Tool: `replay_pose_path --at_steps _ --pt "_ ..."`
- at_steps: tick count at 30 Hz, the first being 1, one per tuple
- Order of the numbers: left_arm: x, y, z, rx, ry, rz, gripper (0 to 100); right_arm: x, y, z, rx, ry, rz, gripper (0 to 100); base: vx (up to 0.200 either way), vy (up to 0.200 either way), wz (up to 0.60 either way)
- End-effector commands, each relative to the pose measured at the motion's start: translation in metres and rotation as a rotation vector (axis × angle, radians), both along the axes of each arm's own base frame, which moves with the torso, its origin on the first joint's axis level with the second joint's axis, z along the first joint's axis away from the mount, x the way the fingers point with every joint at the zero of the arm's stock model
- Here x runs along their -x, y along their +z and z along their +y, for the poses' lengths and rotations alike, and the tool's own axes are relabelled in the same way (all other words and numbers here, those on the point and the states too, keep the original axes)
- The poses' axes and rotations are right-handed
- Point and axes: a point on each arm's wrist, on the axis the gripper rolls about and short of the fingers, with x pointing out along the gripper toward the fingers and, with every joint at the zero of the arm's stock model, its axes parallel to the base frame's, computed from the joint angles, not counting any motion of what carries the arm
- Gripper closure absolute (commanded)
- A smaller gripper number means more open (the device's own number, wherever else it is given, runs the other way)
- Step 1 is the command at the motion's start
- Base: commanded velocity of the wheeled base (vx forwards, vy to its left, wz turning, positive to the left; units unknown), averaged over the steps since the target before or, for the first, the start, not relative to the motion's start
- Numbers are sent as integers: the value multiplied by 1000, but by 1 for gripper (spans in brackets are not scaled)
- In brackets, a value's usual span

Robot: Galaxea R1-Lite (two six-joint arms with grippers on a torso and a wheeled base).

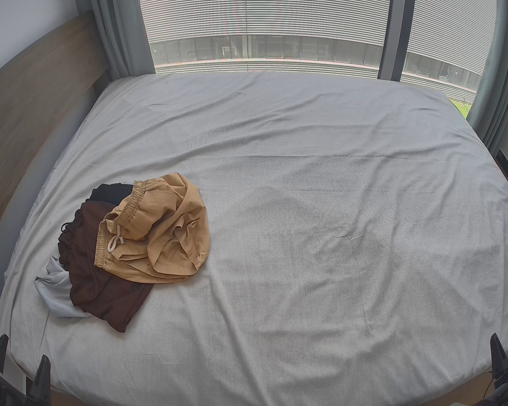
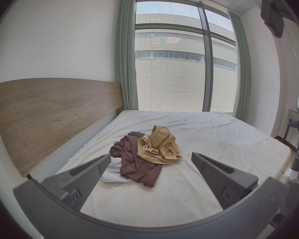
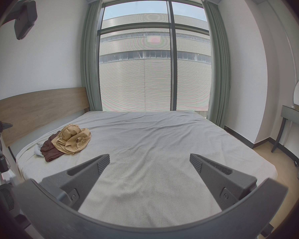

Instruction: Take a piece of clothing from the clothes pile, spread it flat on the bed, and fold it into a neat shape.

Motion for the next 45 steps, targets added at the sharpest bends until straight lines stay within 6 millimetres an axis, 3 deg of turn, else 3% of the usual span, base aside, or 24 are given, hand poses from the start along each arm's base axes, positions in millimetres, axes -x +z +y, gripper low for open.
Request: replay_pose_path --at_steps 1,9,11,13,15,19,23,29,33,45 --pt "-1 -5 0 0 1 6 0 0 -5 0 0 1 1 0 0 0 0" --pt "-1 -3 0 3 5 -9 0 0 -5 0 0 4 1 0 0 0 0" --pt "1 5 0 9 12 -80 0 0 -5 0 0 4 1 0 0 0 0" --pt "4 31 0 6 10 -217 0 0 -5 0 0 4 1 0 0 0 0" --pt "0 34 0 6 0 -189 0 0 -5 0 0 4 1 0 0 0 0" --pt "-18 18 -1 7 -125 19 0 0 -5 0 11 12 0 0 0 0 0" --pt "-27 15 -2 32 -224 129 0 0 -5 0 11 13 3 0 0 0 0" --pt "-36 51 -4 79 -247 101 0 0 -5 0 8 7 3 0 0 0 0" --pt "-54 83 -8 166 -263 126 0 0 -5 0 9 5 3 0 0 0 0" --pt "-118 119 -19 172 -259 178 0 0 -5 0 8 7 3 0 0 0 0"
